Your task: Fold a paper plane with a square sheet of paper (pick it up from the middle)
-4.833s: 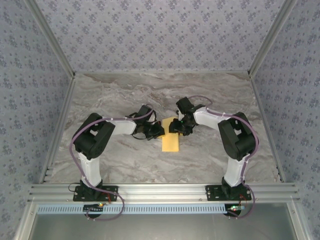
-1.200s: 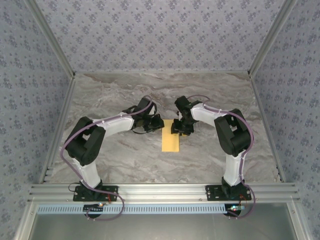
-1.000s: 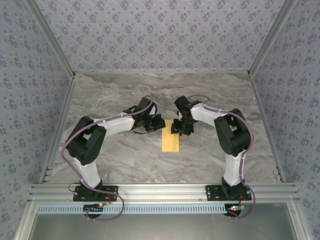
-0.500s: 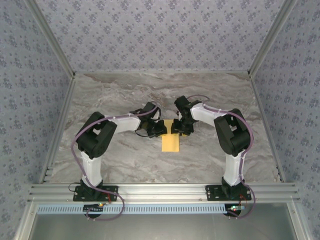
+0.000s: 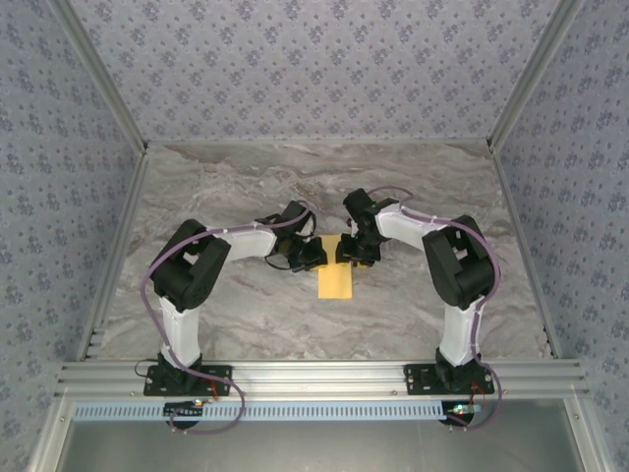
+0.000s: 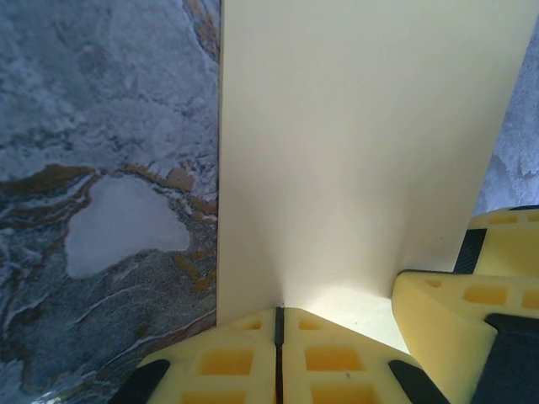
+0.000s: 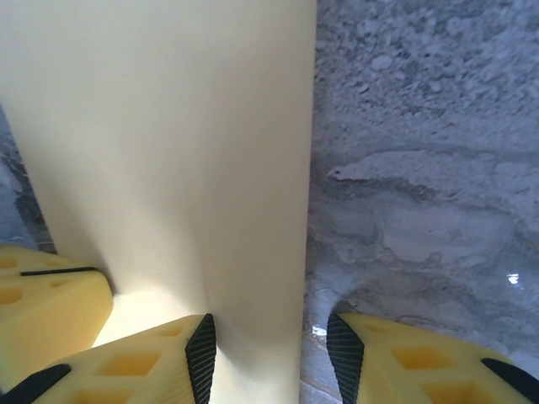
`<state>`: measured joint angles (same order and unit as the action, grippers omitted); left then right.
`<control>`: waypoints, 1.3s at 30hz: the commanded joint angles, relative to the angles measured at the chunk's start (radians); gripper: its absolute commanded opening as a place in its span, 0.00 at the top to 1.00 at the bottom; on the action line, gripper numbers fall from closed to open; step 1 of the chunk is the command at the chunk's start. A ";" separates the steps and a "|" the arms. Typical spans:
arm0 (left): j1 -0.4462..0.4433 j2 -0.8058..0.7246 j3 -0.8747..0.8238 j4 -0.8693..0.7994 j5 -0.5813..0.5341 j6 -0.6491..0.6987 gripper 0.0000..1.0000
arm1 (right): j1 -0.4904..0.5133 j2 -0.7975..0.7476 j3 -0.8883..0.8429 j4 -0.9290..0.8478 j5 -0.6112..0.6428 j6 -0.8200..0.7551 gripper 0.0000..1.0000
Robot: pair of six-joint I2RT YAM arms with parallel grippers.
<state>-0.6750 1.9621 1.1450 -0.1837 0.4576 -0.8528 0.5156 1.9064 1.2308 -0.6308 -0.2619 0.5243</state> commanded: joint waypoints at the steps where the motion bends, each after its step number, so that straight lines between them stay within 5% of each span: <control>1: -0.006 0.085 -0.031 -0.118 -0.051 0.015 0.91 | 0.002 -0.039 -0.051 0.035 -0.006 0.024 0.48; 8: -0.009 0.097 -0.060 -0.117 -0.063 0.014 0.93 | -0.017 -0.228 -0.098 0.059 0.027 0.050 0.47; 15: -0.008 0.103 -0.059 -0.123 -0.072 0.011 0.96 | 0.025 -0.119 -0.071 0.164 -0.084 0.071 0.99; 26: -0.009 0.122 -0.054 -0.154 -0.088 0.000 1.00 | 0.013 0.011 -0.054 0.205 -0.150 0.030 1.00; 39: -0.010 0.155 -0.155 -0.152 -0.112 -0.053 1.00 | -0.189 -0.081 -0.285 0.260 -0.204 -0.086 1.00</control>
<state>-0.6743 1.9789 1.1069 -0.1123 0.4908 -0.8829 0.3882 1.8442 0.9997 -0.2863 -0.5507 0.4850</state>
